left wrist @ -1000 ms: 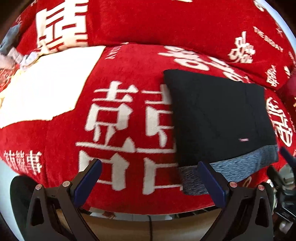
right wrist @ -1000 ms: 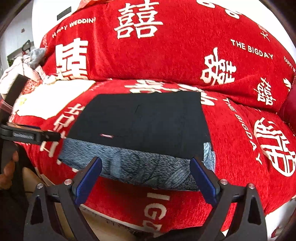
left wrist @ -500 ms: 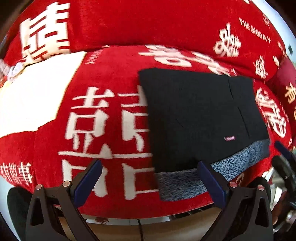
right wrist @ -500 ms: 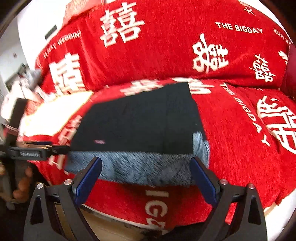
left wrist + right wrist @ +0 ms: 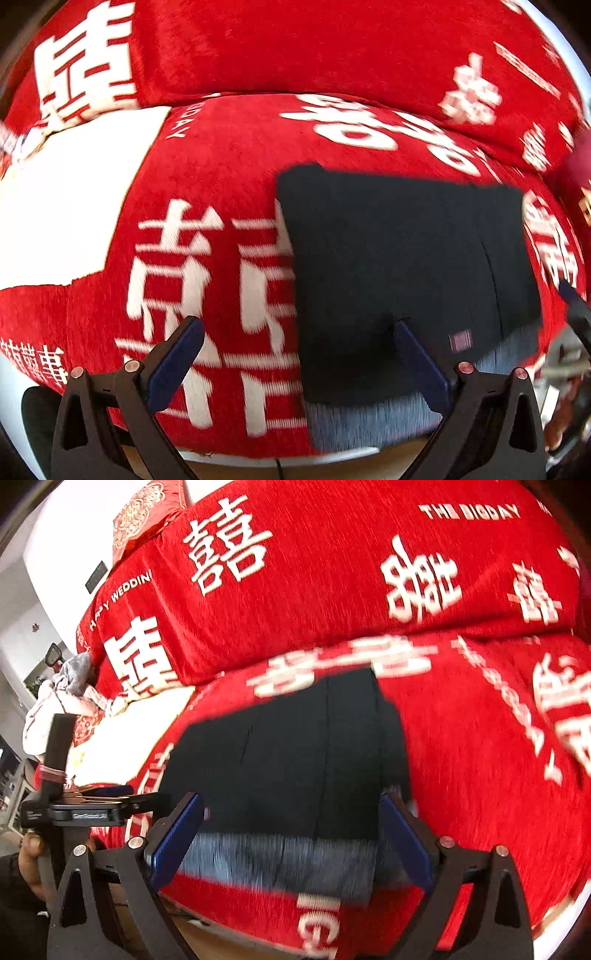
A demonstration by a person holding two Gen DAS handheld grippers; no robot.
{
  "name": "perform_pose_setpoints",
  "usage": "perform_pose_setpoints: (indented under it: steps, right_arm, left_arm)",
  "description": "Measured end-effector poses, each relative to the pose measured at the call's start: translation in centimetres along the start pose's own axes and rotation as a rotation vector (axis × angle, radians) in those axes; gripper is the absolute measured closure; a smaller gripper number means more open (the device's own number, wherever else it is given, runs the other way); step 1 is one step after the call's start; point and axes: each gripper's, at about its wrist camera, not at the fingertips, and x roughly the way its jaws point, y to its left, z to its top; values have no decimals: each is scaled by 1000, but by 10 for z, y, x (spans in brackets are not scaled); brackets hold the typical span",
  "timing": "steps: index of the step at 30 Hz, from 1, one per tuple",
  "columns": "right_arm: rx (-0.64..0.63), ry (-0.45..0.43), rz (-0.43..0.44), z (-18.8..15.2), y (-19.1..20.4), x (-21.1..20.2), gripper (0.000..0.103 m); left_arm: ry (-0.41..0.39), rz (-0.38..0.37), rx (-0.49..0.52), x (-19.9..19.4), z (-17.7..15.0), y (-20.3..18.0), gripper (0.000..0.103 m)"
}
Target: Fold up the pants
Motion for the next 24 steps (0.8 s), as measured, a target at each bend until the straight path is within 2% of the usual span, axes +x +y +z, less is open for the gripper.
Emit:
perform_pose_setpoints:
  steps: [2,5,7,9,12,14,16,18,20,22,24]
  right_arm:
    - [-46,-5,6,24,6,12,6]
    - [-87,25,9,62,13,45,6]
    - [-97,50,9,78,13,66,6]
    - [-97,99,15,86,8,87,6]
    - [-22,279,-19,80,-14,131,6]
    - [-4,291,-23,76,-21,133,6]
    - [14,233,9,78,-24,108,6]
    - [23,141,18,74,-32,70,6]
    - [8,97,-22,61,-46,37,1]
    - [16,106,-47,45,-62,20,0]
    - [48,153,-56,26,-78,15,0]
  left_arm:
    - [12,16,-54,7,19,5,0]
    - [42,-3,-129,19,42,11,0]
    - [58,26,-151,27,51,12,0]
    - [84,69,-139,40,55,8,0]
    - [78,93,-101,48,56,1,0]
    - [74,90,-74,45,58,0,0]
    - [84,50,-74,36,56,4,0]
    - [68,-55,-85,17,47,12,0]
    - [67,-144,-56,7,37,15,0]
    - [81,-218,-4,3,27,17,0]
    - [108,-268,33,9,17,21,0]
